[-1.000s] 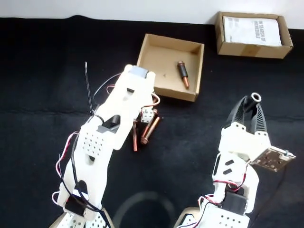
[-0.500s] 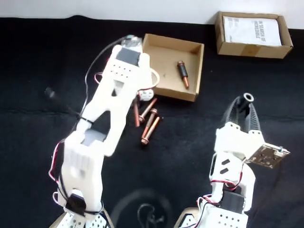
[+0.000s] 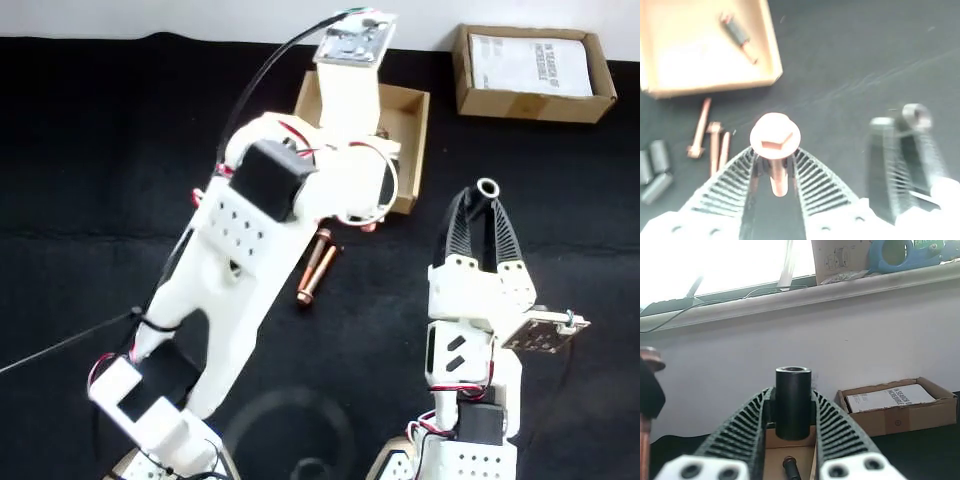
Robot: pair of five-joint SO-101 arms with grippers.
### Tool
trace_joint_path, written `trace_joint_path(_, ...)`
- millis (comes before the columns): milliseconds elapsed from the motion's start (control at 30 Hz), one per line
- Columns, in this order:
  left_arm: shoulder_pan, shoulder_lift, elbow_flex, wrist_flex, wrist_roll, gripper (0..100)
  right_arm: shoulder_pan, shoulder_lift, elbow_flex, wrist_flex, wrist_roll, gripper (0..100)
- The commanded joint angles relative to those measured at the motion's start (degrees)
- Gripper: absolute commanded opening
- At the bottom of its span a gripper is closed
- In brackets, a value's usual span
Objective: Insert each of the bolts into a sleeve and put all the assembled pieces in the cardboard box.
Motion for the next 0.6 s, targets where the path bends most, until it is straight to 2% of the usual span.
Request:
trace_joint_path(0, 0.31, -4.44, -2.42, -2.55, -2.46, 1, -0.66, -0.48, 7.69, -0.84, 0.62, 0.7)
trace_joint_path(133, 0.66, -8.66, -1.10, -0.18, -6.07, 1, -0.66, -0.48, 7.69, -0.84, 0.62, 0.7)
trace_joint_path(267, 1.63, -17.01, 6.46, -0.09, -9.93, 1, -0.66, -0.40, 7.69, -0.84, 0.62, 0.7)
trace_joint_path(433, 1.80, -31.25, 23.52, -4.66, -13.98, 1, -0.66, -0.40, 7.69, -0.75, 0.53, 0.7)
trace_joint_path(567, 1.54, -43.30, 40.75, -11.78, -18.11, 1, -0.66, -0.40, 7.69, -0.75, 0.53, 0.7)
